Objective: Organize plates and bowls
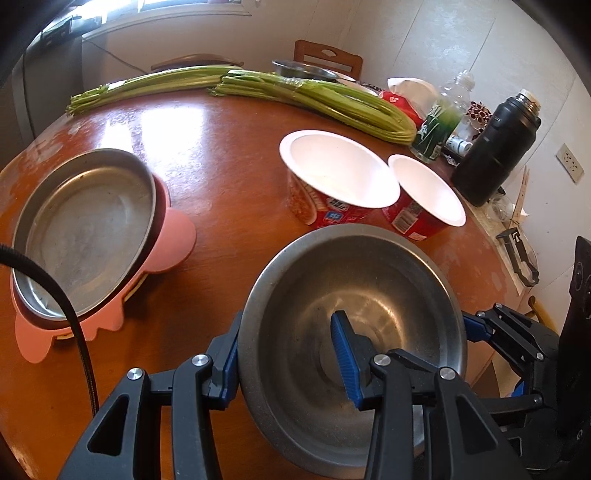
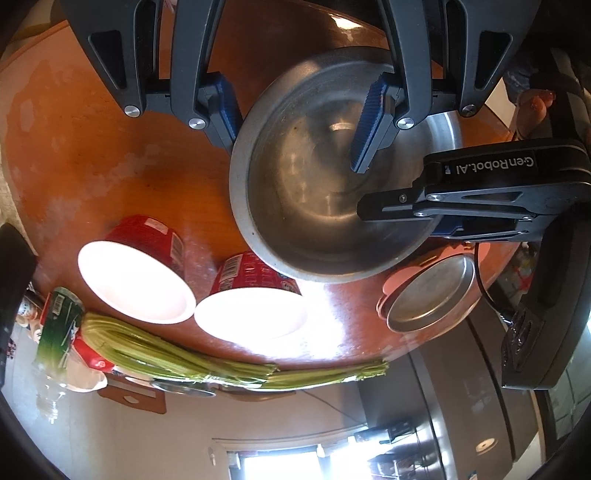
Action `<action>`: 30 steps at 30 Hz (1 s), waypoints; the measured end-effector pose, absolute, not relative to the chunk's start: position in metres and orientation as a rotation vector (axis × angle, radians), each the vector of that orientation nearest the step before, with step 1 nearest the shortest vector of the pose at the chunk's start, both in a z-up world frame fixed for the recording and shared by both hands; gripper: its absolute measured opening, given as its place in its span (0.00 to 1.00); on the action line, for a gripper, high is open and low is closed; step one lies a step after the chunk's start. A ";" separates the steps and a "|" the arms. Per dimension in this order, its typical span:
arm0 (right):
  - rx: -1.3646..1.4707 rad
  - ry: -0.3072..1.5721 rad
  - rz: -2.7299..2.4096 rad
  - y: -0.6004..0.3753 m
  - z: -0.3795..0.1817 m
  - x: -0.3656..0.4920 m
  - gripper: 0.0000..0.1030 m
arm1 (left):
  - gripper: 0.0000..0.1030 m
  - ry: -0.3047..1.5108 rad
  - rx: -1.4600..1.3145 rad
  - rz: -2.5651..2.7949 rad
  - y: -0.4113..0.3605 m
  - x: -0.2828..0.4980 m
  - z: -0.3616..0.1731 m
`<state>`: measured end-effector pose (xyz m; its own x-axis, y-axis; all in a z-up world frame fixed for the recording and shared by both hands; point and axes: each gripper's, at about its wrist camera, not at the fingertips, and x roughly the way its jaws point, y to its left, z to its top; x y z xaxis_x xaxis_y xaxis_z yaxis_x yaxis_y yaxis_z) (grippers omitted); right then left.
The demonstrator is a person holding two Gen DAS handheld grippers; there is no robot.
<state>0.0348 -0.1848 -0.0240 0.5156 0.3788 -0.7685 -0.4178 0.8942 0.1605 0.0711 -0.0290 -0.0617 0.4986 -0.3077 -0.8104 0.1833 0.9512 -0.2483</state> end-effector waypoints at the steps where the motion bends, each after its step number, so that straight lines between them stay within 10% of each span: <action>1: -0.045 0.913 0.478 -0.184 -0.025 0.035 0.56 | 0.43 1.010 -0.138 -0.299 -0.028 0.072 -0.063; 30: 0.009 0.933 0.485 -0.192 -0.030 0.042 0.57 | 0.43 0.994 -0.130 -0.294 -0.031 0.075 -0.065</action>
